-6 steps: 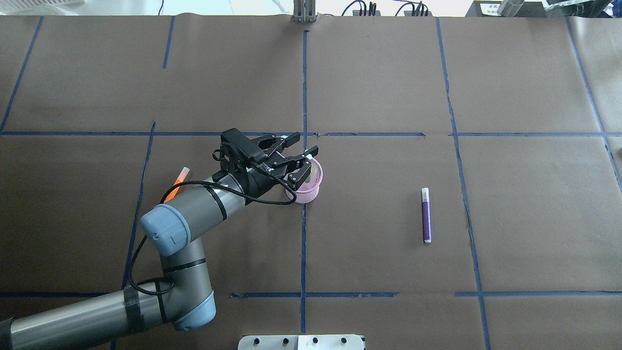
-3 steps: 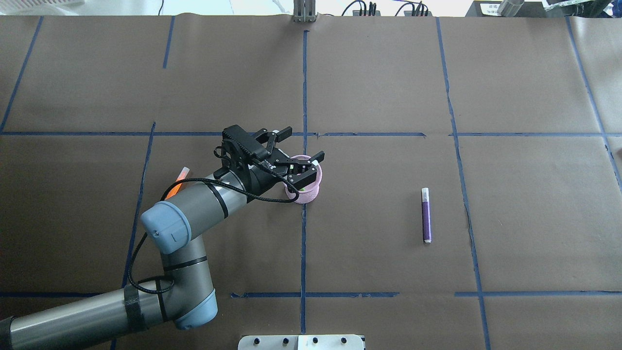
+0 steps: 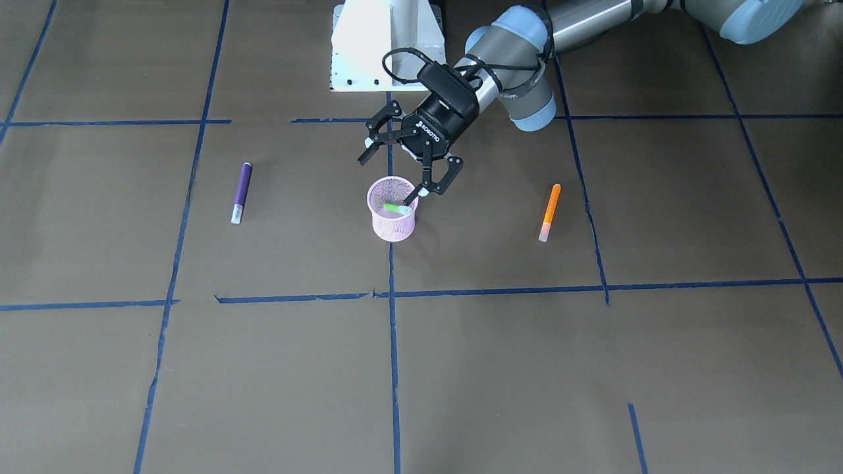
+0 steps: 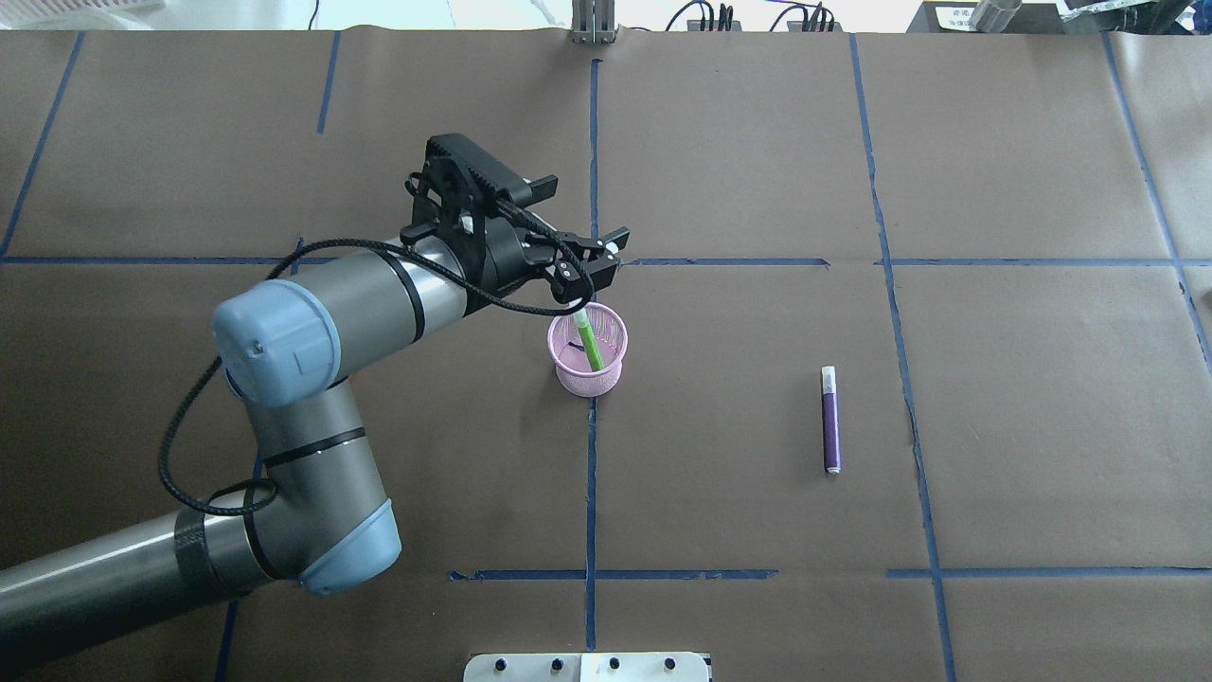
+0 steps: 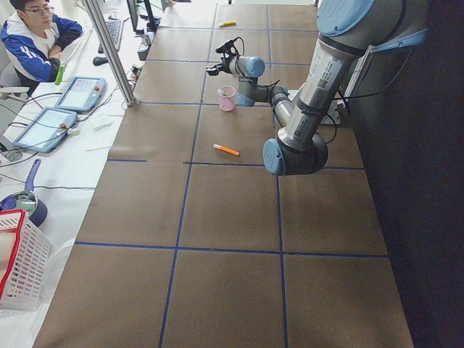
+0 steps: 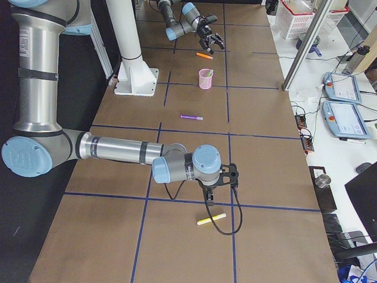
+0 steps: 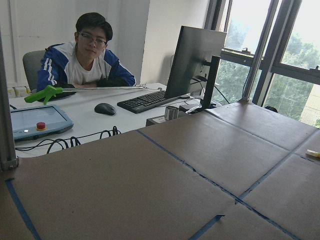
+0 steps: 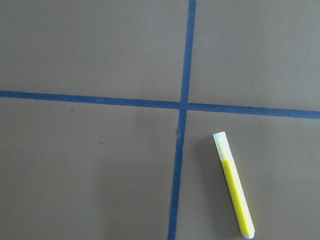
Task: Collect pens into pen holder
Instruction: 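Withdraw the left gripper away from the cup and hold it raised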
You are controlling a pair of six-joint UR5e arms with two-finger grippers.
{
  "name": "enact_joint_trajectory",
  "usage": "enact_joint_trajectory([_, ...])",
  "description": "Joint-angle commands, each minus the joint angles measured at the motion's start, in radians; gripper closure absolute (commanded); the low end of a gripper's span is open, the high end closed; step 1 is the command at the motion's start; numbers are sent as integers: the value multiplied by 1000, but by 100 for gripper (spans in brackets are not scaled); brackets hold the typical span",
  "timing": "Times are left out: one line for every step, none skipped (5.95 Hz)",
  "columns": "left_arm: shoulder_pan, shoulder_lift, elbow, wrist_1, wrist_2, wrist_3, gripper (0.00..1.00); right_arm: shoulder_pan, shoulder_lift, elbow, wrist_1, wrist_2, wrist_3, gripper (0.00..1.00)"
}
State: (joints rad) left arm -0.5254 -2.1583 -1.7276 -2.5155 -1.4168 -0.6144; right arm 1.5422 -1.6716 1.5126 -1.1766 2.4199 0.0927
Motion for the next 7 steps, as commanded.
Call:
enact_joint_trajectory([-121,15,-157,334,-159,-8,0,-45,9,-226,307,-50,-28,0])
enact_joint_trajectory([-193,29,-220,481,-259,-8,0,-48,12,-277,322,-68,-112,0])
enact_joint_trajectory([-276,53,-230,563,-427,-10,0,-51,50,-302,319,-67,-145,0])
enact_joint_trajectory([-335,111,-236,589,-539,-8,0,-69,88,-345,318,-73,-143,0])
enact_joint_trajectory([-346,157,-248,589,-557,-8,0,-92,134,-398,318,-94,-145,0])
enact_joint_trajectory([-349,172,-250,589,-557,-8,0,-109,160,-435,315,-94,-137,0])
enact_joint_trajectory([-349,175,-248,589,-557,-7,0,-135,179,-474,313,-94,-136,0])
